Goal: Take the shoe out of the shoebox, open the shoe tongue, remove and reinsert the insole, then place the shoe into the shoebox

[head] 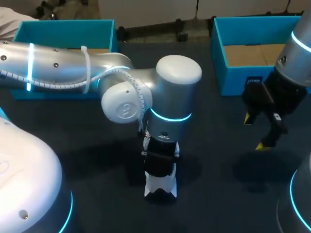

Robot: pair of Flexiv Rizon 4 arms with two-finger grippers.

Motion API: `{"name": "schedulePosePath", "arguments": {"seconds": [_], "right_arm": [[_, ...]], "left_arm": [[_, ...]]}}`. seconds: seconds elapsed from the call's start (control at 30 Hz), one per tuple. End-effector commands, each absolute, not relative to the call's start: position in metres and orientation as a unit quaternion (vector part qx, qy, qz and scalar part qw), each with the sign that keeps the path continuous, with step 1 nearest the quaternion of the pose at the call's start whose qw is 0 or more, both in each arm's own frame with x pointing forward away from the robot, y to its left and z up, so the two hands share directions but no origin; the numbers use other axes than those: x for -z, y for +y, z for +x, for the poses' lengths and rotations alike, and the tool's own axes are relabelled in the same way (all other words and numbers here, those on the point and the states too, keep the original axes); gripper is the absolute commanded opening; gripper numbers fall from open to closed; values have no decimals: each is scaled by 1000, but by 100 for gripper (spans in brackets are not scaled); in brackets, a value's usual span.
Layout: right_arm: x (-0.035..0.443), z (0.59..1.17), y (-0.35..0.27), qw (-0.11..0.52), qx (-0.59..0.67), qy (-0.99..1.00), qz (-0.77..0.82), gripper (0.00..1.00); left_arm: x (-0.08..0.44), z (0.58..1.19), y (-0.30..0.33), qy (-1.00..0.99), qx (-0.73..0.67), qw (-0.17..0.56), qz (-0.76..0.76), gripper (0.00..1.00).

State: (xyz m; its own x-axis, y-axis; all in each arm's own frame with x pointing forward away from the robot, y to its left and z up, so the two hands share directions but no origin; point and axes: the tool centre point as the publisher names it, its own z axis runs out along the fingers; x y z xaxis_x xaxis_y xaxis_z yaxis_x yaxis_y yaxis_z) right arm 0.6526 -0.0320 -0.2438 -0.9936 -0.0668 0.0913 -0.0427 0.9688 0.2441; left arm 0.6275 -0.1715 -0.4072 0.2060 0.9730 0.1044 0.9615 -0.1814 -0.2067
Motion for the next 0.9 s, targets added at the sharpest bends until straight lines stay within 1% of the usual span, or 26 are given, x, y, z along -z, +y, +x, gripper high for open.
{"name": "schedulePosePath", "arguments": {"seconds": [0.03,0.1,0.33,0.53,0.63,0.77,0.9], "right_arm": [[245,653,-31,50,120,-991,27,100],[245,653,-31,50,120,-991,27,100],[245,653,-31,50,120,-991,27,100],[245,653,-31,50,120,-991,27,100],[245,653,-31,50,120,-991,27,100],[245,653,-31,50,120,-991,27,100],[245,653,-31,50,120,-991,27,100]], "left_arm": [[423,630,-175,-644,-39,89,-759,0],[416,632,-177,-650,-44,73,-755,0],[387,633,-176,-655,-49,52,-753,0],[370,632,-179,-650,-58,52,-756,0],[365,632,-180,-650,-58,50,-756,0],[358,637,-186,-658,-55,25,-750,0],[362,648,-189,-671,-42,16,-740,0]]}}
